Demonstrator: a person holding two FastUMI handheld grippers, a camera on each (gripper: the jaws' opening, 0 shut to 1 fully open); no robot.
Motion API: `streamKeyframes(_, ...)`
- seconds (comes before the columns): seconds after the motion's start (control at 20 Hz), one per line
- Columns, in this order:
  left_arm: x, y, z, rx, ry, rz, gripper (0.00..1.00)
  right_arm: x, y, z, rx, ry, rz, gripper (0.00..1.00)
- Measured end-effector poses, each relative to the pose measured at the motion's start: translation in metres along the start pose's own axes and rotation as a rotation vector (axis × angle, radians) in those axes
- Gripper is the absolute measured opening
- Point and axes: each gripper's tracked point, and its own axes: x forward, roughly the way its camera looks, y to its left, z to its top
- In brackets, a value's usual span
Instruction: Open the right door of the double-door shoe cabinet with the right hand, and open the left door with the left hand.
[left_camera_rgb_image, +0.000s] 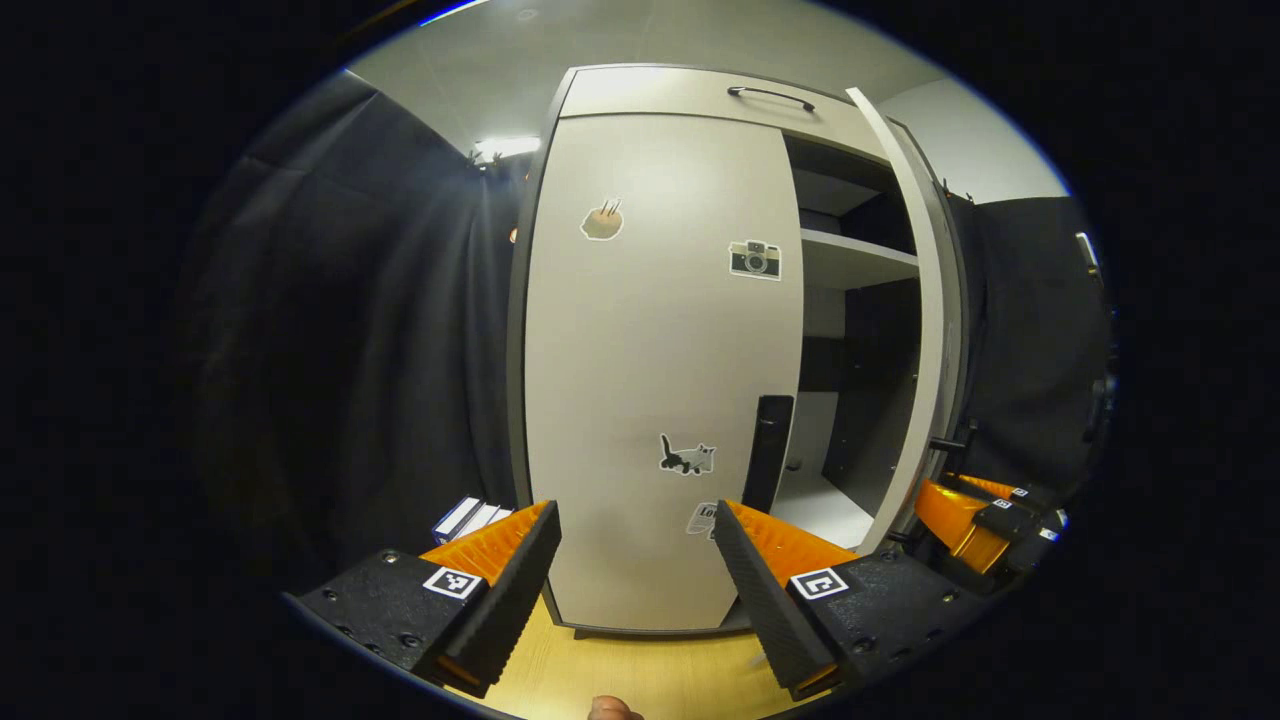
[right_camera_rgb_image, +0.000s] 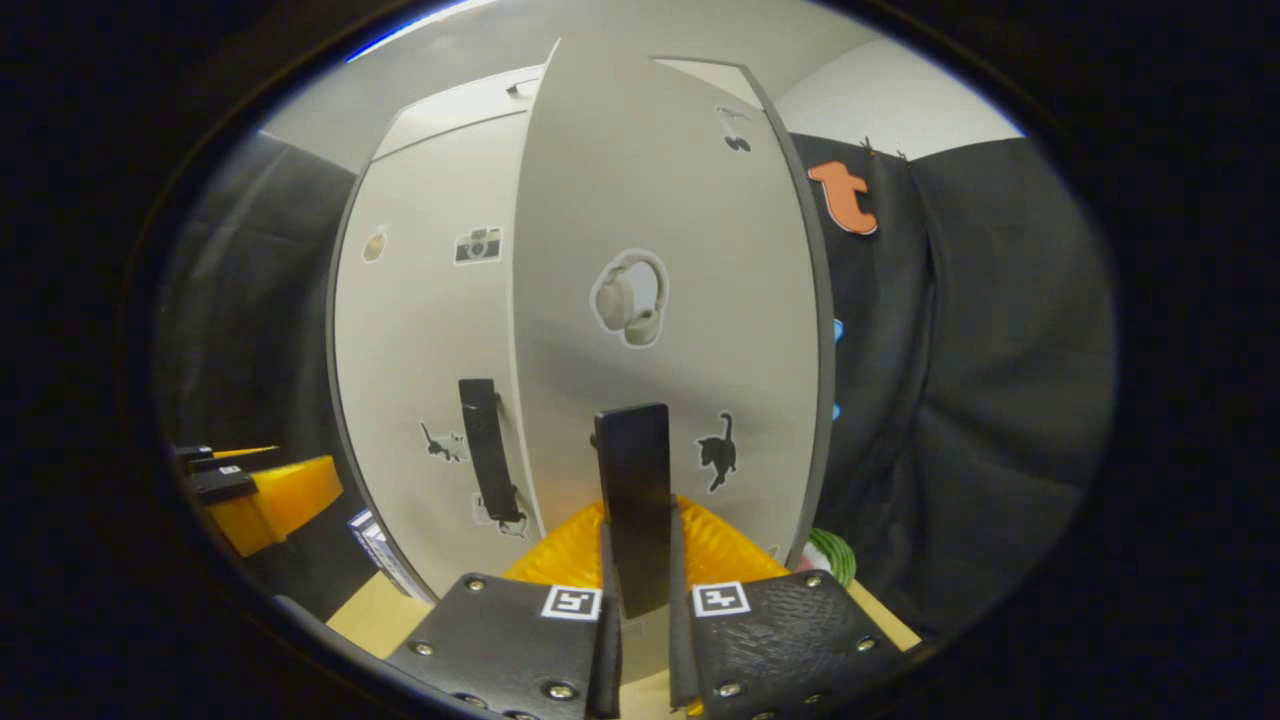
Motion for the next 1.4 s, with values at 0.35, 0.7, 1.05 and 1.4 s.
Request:
streamKeyframes(0.35,0.000,-0.024,-0.003,-0.003,0.005,-0.051,0.96,-0.018,-0.018,-0.002,0.009,0.001,-0.028,0.19)
streamKeyframes(0.7,-0.002,-0.044,-0.006,-0.005,0.016,-0.096,0.96,-0.030,-0.038,-0.004,0.026,0.001,-0.071,0.18)
streamKeyframes(1.05,-0.004,-0.060,-0.009,0.000,0.026,-0.130,0.96,-0.042,-0.059,-0.004,0.051,0.002,-0.122,0.18)
streamKeyframes(1.4,-0.005,-0.063,-0.012,-0.008,0.032,-0.131,0.97,-0.049,-0.081,-0.003,0.029,-0.006,-0.182,0.18)
